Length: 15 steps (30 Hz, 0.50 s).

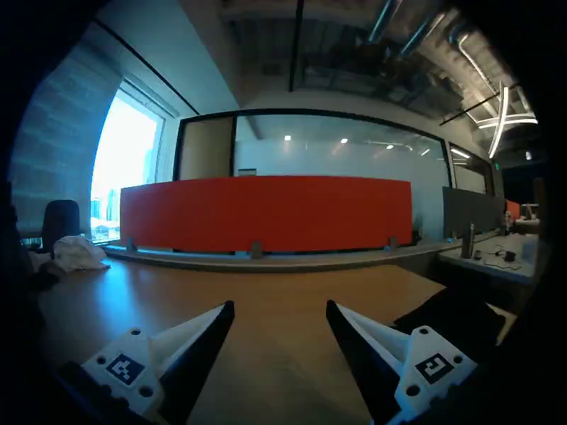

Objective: Fold towel

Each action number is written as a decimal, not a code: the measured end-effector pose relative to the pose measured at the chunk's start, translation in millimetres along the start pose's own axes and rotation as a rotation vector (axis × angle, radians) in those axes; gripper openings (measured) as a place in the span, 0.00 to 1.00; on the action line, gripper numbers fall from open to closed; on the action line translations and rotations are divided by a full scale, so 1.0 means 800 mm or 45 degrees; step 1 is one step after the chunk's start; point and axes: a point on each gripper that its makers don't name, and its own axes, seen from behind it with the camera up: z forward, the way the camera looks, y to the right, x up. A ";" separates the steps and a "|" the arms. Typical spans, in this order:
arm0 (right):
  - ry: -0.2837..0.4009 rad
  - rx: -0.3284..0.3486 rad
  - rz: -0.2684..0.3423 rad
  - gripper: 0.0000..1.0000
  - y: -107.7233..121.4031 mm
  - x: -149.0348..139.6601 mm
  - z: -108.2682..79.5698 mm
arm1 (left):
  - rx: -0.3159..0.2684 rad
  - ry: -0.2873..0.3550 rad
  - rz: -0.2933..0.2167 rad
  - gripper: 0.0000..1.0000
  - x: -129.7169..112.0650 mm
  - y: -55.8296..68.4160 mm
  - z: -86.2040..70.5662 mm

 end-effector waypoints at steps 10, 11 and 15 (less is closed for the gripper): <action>0.000 -0.003 -0.006 1.00 -0.002 0.000 0.001 | 0.000 0.000 0.000 0.92 -0.001 0.000 0.000; 0.000 -0.004 -0.006 1.00 -0.002 0.000 0.001 | 0.000 0.000 0.000 0.92 -0.001 0.000 0.000; -0.002 -0.004 -0.005 1.00 -0.002 0.001 0.000 | 0.000 0.000 0.000 0.92 -0.001 0.000 0.000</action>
